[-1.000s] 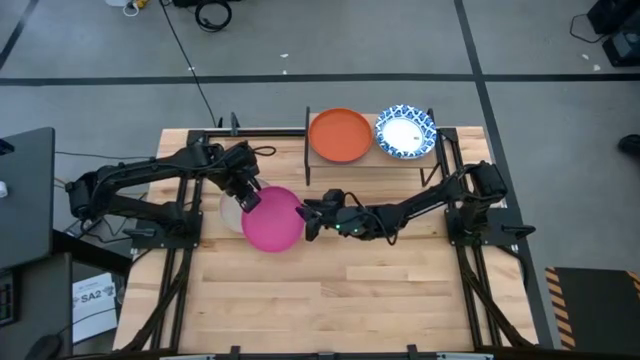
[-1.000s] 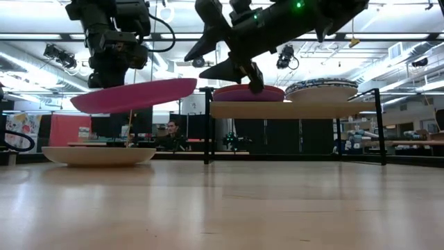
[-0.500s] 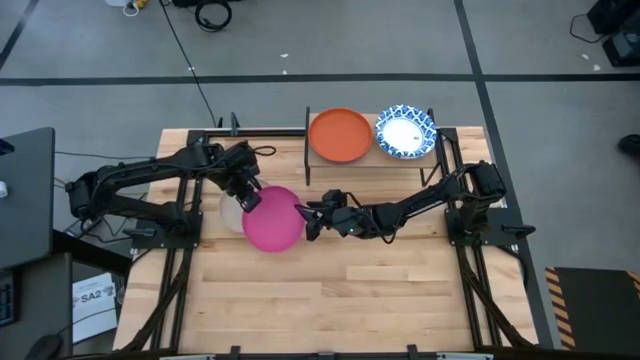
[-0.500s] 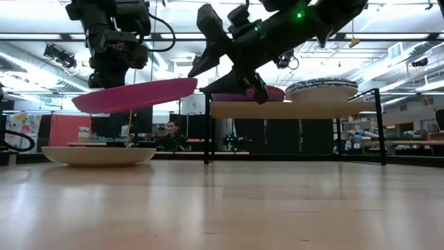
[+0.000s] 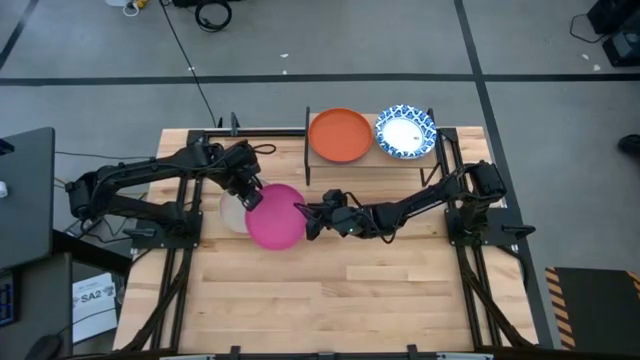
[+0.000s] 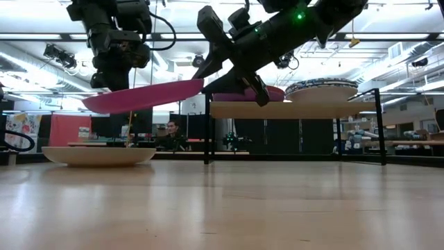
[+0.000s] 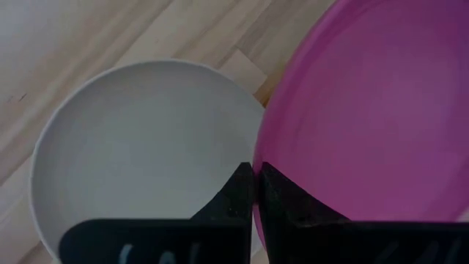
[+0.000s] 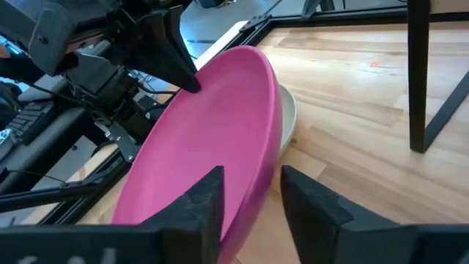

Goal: Place and stack plates onto a shelf
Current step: Stack the pink plate on top of the orange plate on the shelf

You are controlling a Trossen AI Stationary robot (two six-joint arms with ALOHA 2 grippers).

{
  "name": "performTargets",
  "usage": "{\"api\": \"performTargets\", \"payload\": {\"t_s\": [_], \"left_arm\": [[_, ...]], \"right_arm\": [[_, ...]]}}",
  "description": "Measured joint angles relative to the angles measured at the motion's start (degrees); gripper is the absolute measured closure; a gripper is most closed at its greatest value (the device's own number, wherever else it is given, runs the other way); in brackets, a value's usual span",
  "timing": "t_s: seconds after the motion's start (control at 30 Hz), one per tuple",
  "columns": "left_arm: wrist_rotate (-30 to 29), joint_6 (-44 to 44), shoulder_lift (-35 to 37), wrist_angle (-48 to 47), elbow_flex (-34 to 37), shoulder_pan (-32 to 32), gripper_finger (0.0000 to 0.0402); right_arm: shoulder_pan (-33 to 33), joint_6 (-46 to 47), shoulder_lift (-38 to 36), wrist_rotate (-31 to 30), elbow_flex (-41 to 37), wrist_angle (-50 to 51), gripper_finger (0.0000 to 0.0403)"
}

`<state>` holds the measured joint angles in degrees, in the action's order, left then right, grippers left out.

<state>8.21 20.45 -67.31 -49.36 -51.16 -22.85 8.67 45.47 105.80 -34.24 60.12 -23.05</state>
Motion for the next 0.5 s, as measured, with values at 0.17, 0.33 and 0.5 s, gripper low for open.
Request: {"api": "performTargets", "payload": {"t_s": [0.17,0.33,0.5], "left_arm": [[-0.06,0.02,0.00,-0.10,0.00,0.00,0.0385],[-0.07,0.08,0.04,-0.37,0.00,0.00,0.0383],[-0.04,0.13,0.04,-0.31,0.00,0.00,0.0382]], "right_arm": [[-0.42,1.96,0.00,0.13,0.00,0.05,0.0313],[-1.17,3.83,0.00,0.37,-0.04,0.81,0.0351],[-1.92,4.37,0.02,0.63,-0.07,1.25,0.0359]]}}
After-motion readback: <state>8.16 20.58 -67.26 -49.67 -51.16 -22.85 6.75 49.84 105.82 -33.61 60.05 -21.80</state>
